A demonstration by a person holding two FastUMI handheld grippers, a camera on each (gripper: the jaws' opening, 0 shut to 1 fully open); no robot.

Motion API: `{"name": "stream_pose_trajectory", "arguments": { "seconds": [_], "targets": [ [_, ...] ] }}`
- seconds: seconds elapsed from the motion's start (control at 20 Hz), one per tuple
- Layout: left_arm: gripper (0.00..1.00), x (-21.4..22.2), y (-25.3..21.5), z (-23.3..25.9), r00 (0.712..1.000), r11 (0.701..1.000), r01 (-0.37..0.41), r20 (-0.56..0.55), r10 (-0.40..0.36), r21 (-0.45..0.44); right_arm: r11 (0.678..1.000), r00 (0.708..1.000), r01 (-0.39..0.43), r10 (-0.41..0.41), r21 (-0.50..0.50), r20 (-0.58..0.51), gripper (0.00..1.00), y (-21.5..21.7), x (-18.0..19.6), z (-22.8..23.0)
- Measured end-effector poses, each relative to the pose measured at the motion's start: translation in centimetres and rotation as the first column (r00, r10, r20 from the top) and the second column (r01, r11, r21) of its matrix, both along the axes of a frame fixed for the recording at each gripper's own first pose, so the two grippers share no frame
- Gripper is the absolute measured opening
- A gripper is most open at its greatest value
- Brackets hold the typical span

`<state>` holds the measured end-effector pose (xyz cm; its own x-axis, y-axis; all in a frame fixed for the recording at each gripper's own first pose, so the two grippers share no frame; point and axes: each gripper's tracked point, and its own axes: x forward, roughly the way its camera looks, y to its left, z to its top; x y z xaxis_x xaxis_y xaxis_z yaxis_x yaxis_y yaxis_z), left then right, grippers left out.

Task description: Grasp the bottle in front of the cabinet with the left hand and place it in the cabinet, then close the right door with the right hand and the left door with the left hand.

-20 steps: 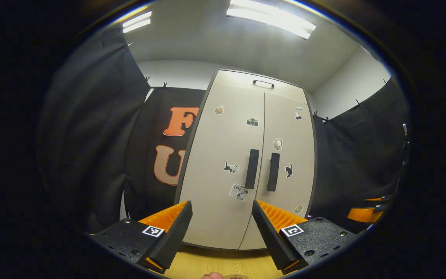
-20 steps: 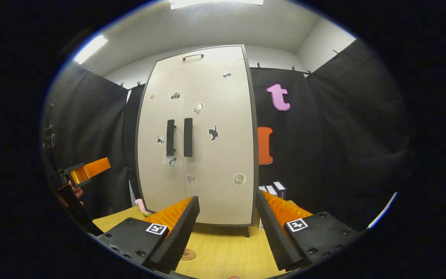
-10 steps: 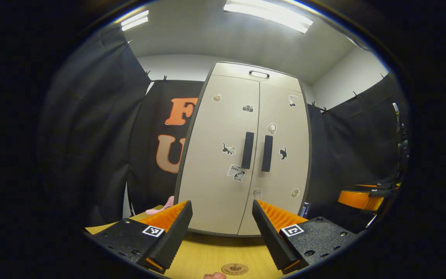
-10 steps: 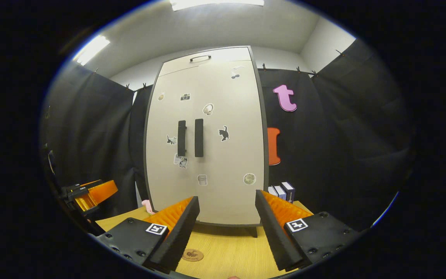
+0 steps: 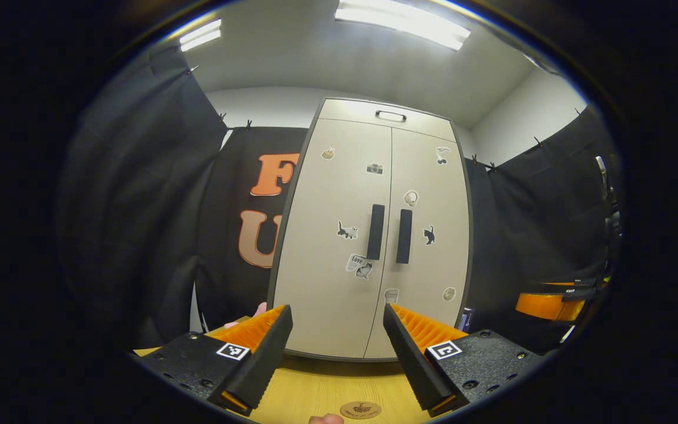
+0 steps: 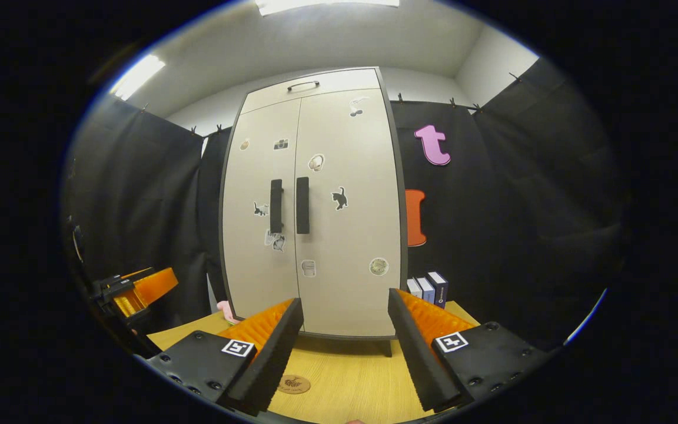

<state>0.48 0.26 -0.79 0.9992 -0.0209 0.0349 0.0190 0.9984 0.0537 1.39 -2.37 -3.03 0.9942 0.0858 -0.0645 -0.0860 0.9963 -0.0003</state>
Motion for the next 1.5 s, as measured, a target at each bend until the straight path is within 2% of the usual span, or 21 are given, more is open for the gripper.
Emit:
{"name": "stream_pose_trajectory", "arguments": {
  "seconds": [1.5],
  "targets": [
    [0.94, -1.3, 0.5, -0.5, 1.0, 1.0, -0.006, -0.027, 0.005, -0.03, 1.0, 1.0, -0.009, 0.009, 0.001, -0.002, 0.96, 0.8, -0.8, 0.0]
  ]
}}
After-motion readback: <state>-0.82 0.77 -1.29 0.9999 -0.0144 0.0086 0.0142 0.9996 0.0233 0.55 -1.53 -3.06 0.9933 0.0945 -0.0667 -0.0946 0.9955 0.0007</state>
